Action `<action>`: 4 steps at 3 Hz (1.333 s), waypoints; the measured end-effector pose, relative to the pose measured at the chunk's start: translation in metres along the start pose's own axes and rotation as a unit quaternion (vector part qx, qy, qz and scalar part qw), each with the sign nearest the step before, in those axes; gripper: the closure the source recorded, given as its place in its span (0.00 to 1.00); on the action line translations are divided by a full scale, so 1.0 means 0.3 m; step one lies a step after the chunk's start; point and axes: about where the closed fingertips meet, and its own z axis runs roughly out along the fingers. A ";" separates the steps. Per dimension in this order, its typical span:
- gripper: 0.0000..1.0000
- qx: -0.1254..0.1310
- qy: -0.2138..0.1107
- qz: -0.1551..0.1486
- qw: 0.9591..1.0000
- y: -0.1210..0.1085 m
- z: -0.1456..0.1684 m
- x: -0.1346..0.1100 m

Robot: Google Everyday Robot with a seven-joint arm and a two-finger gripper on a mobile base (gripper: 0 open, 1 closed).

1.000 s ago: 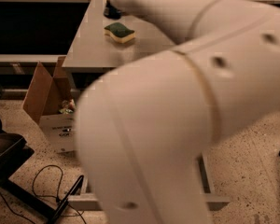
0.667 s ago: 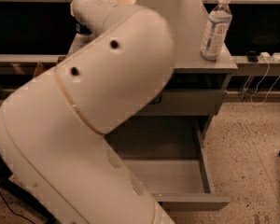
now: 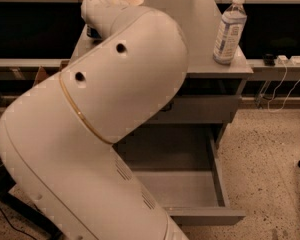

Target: Pick pepsi can from middle drawer and place on counter

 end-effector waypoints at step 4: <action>1.00 0.159 -0.084 -0.101 0.979 -0.462 -0.099 -0.383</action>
Offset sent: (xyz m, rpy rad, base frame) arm 0.0595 -0.1074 0.1125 -0.2028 -0.2583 -0.1877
